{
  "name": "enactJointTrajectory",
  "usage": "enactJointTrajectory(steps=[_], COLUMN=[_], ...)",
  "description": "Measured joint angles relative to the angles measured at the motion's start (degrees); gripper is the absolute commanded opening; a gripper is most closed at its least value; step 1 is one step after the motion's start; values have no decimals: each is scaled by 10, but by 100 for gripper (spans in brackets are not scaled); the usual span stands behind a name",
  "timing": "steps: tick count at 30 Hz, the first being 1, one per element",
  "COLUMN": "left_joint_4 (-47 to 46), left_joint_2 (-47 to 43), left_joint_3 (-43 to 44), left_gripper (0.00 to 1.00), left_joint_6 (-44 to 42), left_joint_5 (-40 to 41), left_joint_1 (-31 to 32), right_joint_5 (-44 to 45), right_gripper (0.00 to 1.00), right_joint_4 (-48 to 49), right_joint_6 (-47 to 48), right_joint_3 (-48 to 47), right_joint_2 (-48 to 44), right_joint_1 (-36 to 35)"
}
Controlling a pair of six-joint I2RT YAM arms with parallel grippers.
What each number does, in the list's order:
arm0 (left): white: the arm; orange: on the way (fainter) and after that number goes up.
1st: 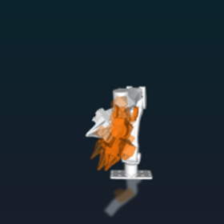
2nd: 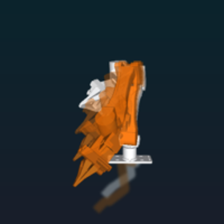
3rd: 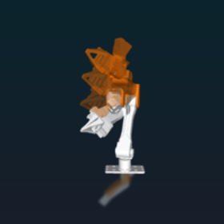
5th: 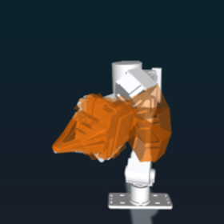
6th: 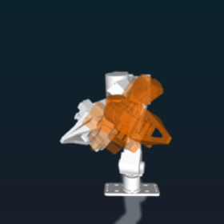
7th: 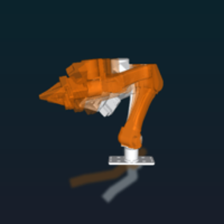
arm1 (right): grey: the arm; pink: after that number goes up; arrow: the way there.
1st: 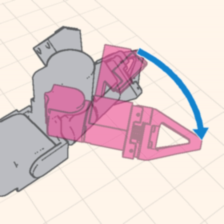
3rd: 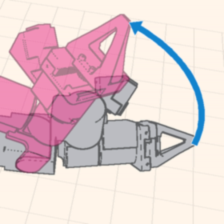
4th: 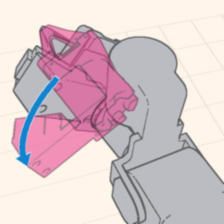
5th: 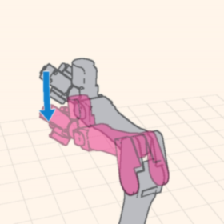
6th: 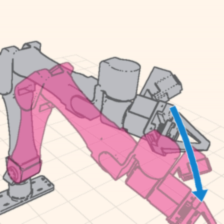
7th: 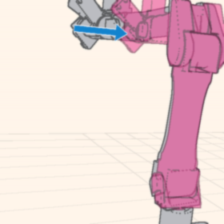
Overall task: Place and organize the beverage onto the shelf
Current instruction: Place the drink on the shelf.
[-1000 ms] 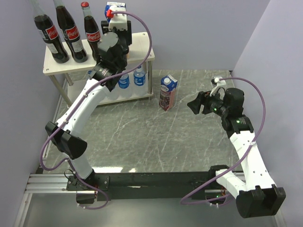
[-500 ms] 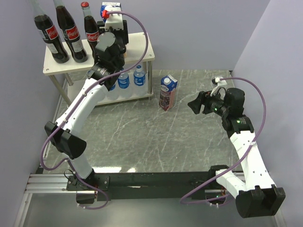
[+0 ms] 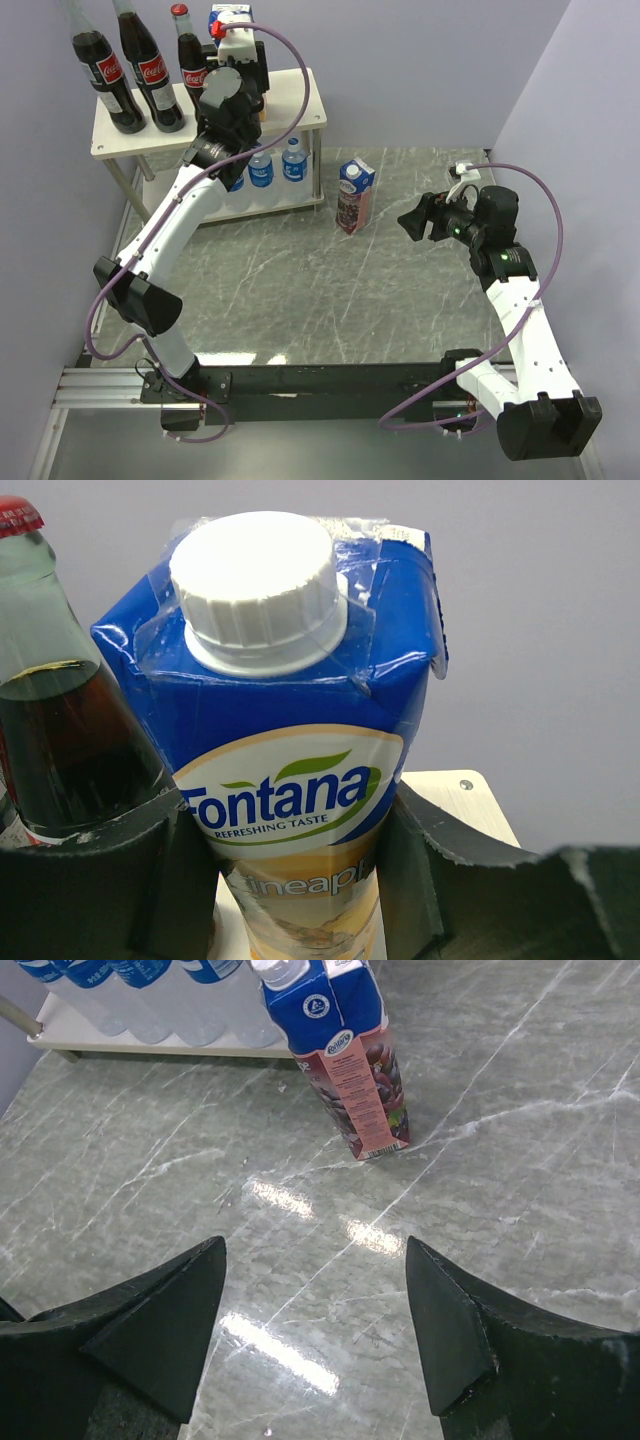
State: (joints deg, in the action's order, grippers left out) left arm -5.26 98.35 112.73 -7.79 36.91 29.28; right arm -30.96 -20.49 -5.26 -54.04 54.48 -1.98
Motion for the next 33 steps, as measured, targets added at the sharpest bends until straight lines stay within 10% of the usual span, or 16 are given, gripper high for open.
enactJointTrajectory(steps=[33], left_joint_4=[2], left_joint_2=[0], left_joint_3=[0], left_gripper=[42], left_joint_6=[1], left_joint_5=[-6], left_joint_1=[-1], right_joint_5=[-2], right_gripper=[79], right_joint_4=[0], right_joint_6=[0], right_joint_3=[0], right_joint_2=[0], right_joint_1=[5])
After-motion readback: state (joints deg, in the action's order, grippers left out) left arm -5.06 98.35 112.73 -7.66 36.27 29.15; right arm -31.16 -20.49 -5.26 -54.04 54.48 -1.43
